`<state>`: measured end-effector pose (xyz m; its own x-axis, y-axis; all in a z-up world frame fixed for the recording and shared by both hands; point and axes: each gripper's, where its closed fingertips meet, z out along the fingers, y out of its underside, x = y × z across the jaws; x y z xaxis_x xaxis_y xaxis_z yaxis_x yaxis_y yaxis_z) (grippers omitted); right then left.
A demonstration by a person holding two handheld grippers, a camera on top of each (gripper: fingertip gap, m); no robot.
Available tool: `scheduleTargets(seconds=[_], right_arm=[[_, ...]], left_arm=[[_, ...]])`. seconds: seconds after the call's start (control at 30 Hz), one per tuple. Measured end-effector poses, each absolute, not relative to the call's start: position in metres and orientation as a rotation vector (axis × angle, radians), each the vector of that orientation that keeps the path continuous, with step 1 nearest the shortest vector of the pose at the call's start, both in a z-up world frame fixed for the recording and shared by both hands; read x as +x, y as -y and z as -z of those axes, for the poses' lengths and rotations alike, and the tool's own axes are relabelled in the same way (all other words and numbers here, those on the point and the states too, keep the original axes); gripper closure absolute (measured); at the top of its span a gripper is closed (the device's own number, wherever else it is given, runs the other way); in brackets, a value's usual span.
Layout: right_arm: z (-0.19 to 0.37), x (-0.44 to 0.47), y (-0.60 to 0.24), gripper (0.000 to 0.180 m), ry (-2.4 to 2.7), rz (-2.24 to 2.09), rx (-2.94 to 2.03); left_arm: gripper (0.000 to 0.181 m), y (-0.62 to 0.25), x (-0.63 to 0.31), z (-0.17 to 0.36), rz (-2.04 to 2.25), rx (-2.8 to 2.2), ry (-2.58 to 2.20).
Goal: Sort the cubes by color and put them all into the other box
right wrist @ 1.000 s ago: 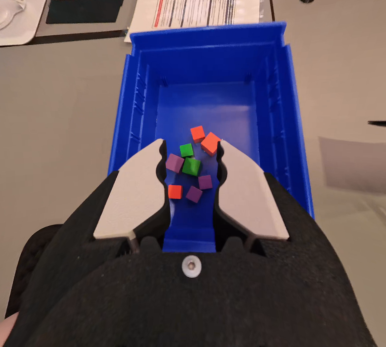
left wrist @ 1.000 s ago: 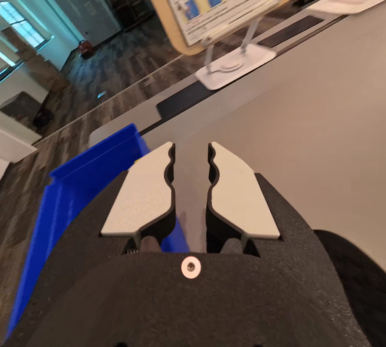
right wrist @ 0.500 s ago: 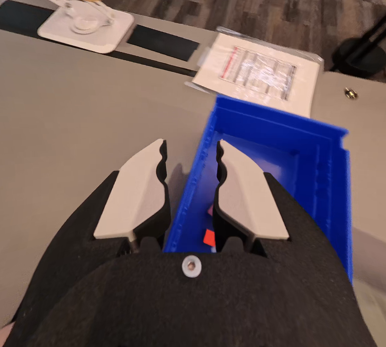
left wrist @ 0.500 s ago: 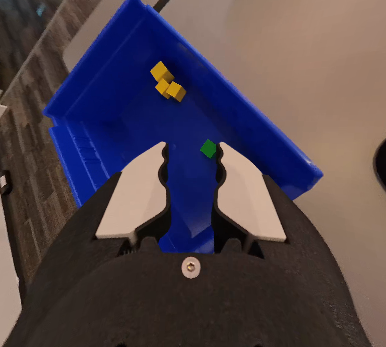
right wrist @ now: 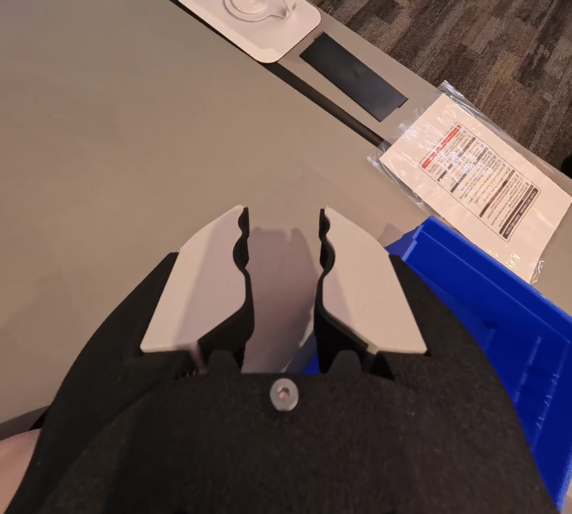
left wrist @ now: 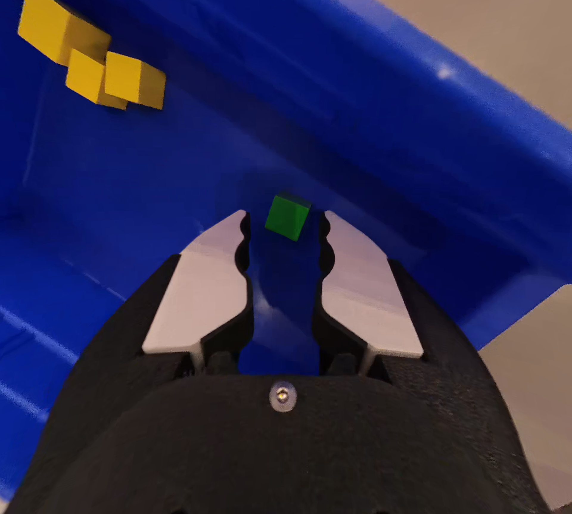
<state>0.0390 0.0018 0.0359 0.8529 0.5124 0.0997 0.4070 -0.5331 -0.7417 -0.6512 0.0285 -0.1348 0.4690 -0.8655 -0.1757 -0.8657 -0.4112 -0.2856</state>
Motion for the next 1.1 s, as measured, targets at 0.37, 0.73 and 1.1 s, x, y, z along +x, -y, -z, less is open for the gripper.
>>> scheduleTargets(seconds=[0.37, 0.73, 1.1], right_arm=[[-0.034, 0.045, 0.001, 0.141, 0.657, -0.165, -2.215], [-0.130, -0.165, 0.028, 0.148, 0.954, -0.932, -1.679], [-0.105, -0.302, 0.069, 0.133, 0.967, -1.723, -1.680]], left_arm=[[0.158, -0.043, -0.663, 0.111, -0.075, -2.243, -1.297], [0.159, -0.025, -0.483, -0.083, 0.157, -1.395, -0.970], [0.159, 0.066, -0.305, -0.106, 0.480, -1.002, -1.158]])
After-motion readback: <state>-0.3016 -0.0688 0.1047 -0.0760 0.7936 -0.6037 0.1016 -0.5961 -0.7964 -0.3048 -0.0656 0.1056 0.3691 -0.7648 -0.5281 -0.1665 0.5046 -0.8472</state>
